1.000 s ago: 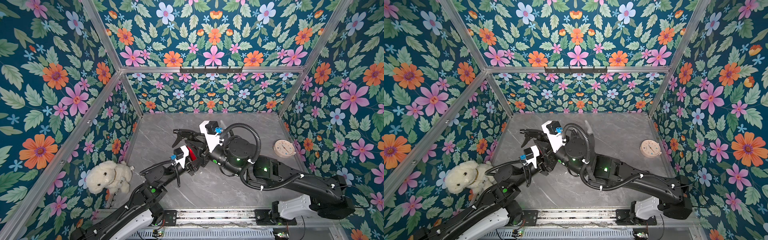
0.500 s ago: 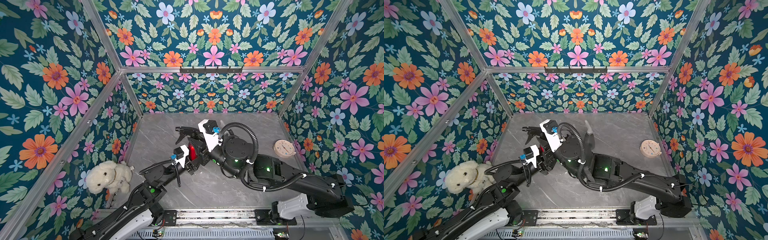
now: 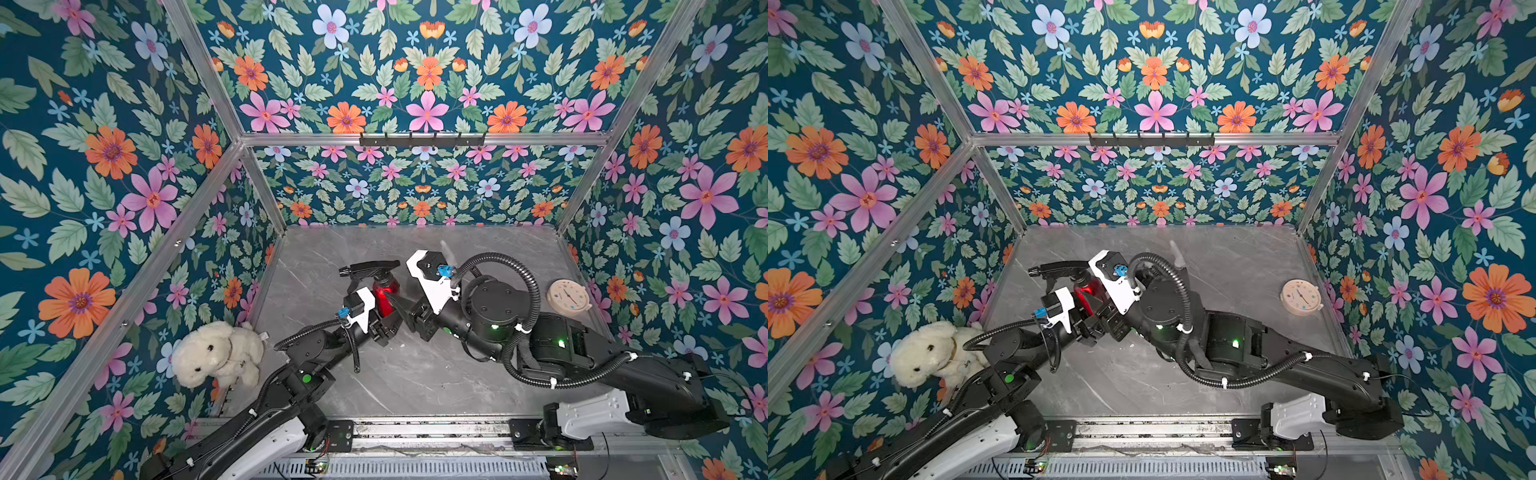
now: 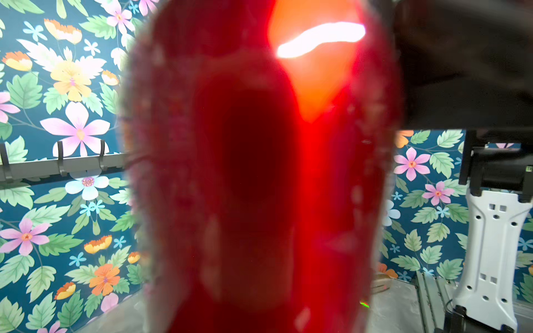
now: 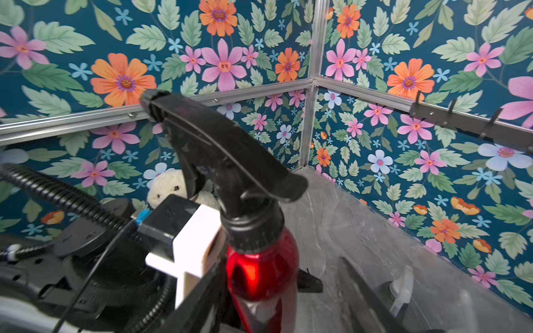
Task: Attach spray nozzles to spray bottles
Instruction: Screw the spray nozzle on the spray bottle.
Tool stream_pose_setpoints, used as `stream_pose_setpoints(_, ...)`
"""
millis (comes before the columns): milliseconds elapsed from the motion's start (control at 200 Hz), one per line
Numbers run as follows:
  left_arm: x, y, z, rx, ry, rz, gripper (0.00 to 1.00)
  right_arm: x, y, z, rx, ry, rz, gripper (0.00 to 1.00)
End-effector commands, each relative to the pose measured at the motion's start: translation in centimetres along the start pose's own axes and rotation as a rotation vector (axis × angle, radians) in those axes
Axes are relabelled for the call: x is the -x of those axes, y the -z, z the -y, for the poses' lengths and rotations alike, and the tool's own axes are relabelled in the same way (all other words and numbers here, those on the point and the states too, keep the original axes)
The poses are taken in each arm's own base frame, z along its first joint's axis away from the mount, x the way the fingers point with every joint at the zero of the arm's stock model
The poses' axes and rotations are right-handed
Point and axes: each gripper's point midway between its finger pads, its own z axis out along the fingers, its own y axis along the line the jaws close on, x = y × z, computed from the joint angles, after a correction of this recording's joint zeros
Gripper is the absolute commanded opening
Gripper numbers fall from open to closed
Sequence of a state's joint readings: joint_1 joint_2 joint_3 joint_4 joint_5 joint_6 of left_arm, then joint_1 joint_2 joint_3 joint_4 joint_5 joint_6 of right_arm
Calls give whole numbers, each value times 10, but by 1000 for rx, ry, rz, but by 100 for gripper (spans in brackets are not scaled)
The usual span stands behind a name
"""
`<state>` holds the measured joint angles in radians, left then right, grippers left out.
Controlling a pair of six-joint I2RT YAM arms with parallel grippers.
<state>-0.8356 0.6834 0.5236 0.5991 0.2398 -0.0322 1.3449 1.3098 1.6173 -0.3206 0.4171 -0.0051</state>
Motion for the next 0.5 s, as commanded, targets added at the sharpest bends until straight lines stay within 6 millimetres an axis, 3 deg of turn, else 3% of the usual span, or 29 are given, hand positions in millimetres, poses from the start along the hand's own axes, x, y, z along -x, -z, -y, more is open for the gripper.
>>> stream_pose_setpoints(0,15,0,4,-21,-6,53,0,8,19,-12,118,20,16,65)
stream_pose_setpoints(240,6,-6,25,-153,1,1,0,16,61,11,492,-109,-11,71)
stream_pose_setpoints(345,0,-10,30,-188,15,-31,0,15,62,22,515,-84,-37,73)
stream_pose_setpoints(495,-7,-15,35,-223,31,-69,0,17,57,18,553,-26,-87,74)
